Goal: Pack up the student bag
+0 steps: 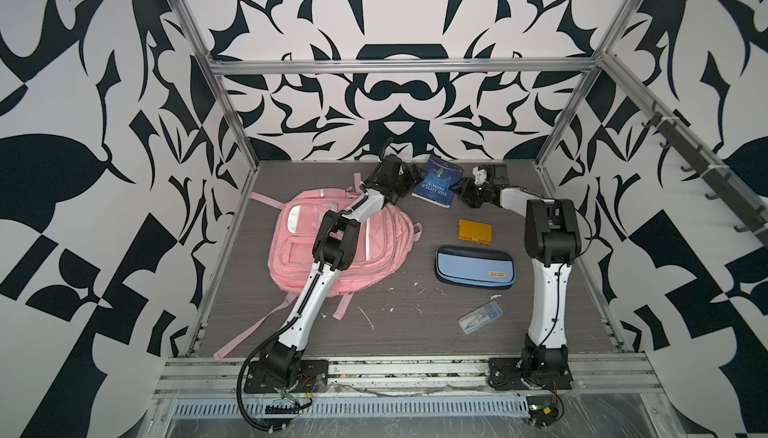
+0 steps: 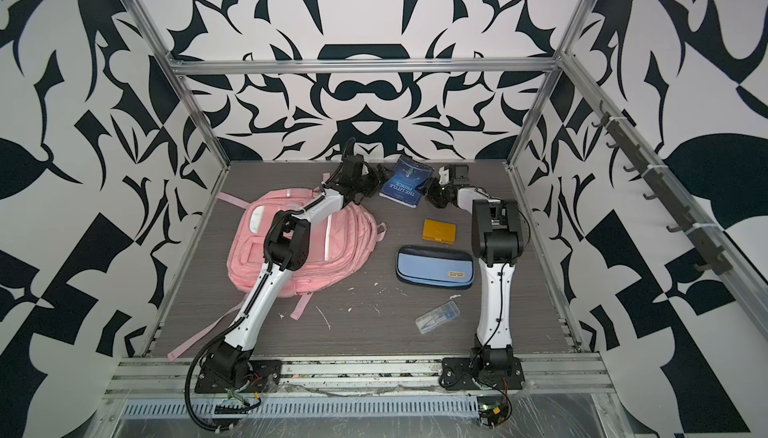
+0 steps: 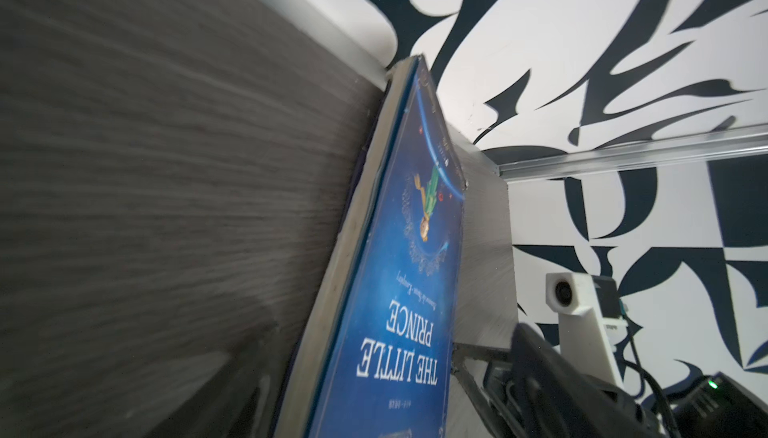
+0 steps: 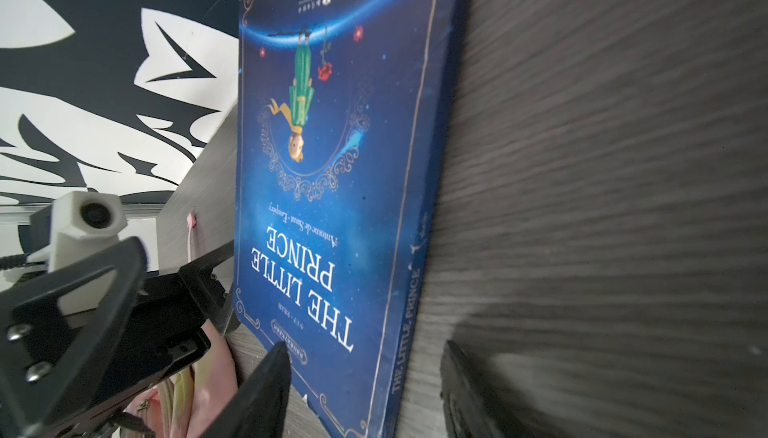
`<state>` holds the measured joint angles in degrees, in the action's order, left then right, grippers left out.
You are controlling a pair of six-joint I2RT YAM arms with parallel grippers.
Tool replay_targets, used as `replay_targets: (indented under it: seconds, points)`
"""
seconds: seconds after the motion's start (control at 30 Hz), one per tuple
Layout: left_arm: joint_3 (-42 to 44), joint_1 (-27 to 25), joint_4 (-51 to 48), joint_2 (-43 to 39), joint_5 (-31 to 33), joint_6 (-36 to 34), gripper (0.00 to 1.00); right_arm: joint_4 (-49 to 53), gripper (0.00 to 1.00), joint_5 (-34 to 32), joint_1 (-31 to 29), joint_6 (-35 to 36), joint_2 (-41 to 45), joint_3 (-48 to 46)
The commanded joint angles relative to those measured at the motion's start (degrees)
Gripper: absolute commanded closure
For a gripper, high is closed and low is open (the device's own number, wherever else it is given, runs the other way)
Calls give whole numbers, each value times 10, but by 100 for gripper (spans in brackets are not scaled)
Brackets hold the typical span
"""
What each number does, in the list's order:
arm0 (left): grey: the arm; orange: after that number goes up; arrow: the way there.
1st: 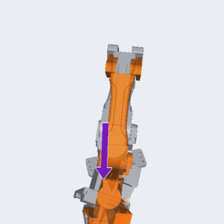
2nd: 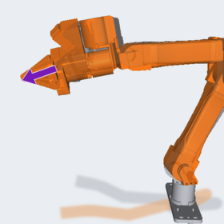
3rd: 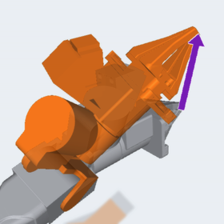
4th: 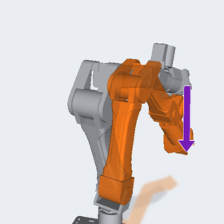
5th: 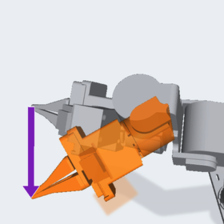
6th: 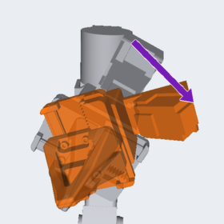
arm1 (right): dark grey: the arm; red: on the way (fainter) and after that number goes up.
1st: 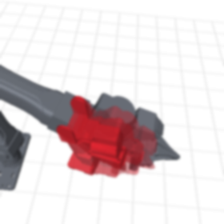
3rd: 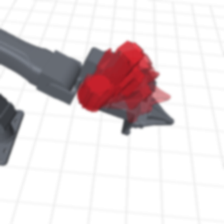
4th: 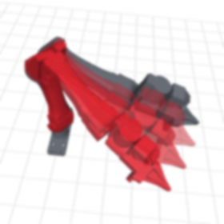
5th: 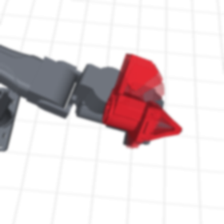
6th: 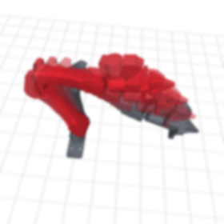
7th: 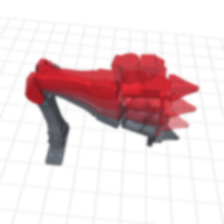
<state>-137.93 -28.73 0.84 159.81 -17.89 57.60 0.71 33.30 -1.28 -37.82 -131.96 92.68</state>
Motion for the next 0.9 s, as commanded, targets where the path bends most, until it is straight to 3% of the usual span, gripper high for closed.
replay_targets:
  seconds: [0.0,0.17,0.53,0.73,0.87]
  points:
    - [-22,-18,-62,35,-11,20,24,53,41,-12,-3,-6,-30,2]
    - [62,-45,-8,1,-18,67,42,1,42,25,-2,-21,-23,-20]
    - [104,-66,18,-29,-48,91,75,-229,46,101,3,-131,23,-140]
    - [185,-66,51,-83,-62,86,85,-244,46,102,2,-130,58,-177]
    - [244,-67,74,-118,-73,86,86,-239,66,83,3,-113,91,-211]
